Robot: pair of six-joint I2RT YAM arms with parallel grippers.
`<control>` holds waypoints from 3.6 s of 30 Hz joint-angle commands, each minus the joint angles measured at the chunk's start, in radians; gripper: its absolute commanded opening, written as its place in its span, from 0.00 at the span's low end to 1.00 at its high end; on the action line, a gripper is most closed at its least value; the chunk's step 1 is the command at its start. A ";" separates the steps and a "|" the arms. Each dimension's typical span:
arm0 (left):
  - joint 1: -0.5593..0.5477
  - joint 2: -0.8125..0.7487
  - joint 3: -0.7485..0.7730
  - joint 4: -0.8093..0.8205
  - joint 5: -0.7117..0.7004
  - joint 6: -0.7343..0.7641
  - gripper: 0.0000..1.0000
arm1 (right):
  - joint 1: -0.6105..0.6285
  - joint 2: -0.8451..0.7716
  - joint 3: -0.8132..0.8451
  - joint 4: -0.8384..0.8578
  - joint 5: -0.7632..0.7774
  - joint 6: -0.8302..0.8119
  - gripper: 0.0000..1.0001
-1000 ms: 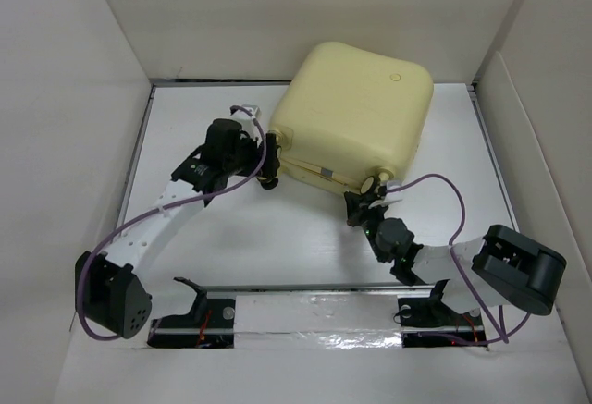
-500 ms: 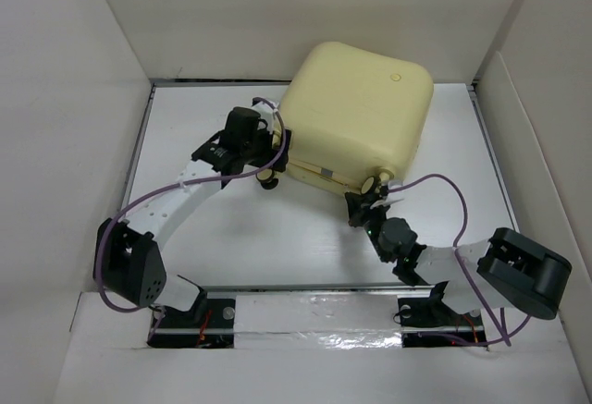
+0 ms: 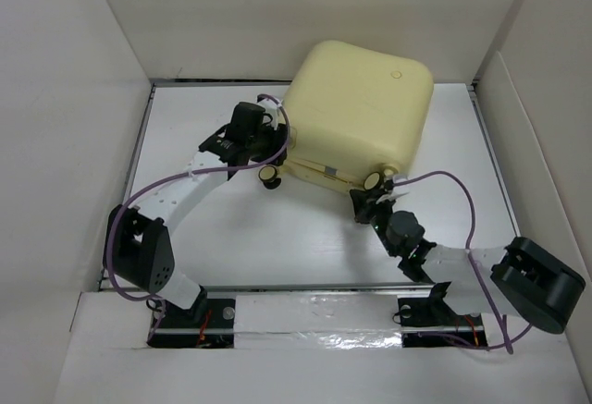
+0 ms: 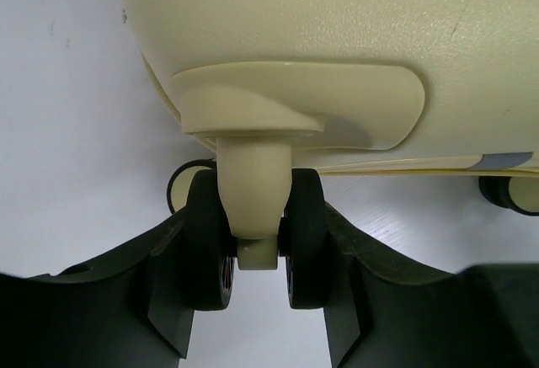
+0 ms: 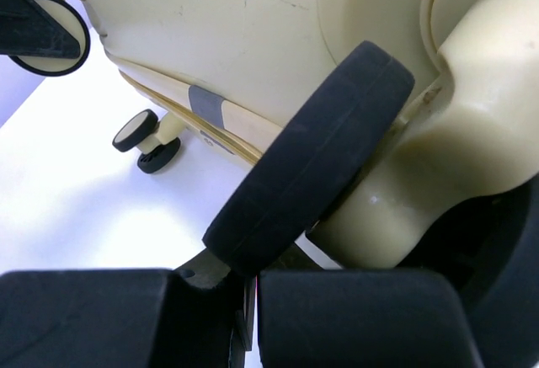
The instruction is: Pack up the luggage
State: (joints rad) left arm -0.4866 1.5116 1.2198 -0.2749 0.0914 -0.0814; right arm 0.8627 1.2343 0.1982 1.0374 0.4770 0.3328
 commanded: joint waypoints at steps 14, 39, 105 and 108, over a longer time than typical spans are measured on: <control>-0.435 -0.051 -0.218 0.474 0.181 -0.377 0.00 | -0.333 -0.558 0.178 -0.701 -0.503 -0.086 0.00; -0.356 -0.243 -0.078 0.707 0.401 -0.606 0.00 | 0.130 0.238 0.259 0.330 -0.568 0.201 0.00; -0.170 -0.372 -0.778 1.269 0.495 -1.020 0.20 | 0.208 0.154 0.484 -0.133 0.149 -0.072 0.71; -0.161 -0.392 -0.776 1.232 0.498 -1.003 0.22 | 0.208 0.169 0.489 -0.108 0.152 -0.071 0.46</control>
State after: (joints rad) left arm -0.6136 1.2049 0.4503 0.8528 0.4255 -1.1675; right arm 1.0946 1.3895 0.6128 0.7650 0.5140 0.2607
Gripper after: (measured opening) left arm 0.502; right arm 0.704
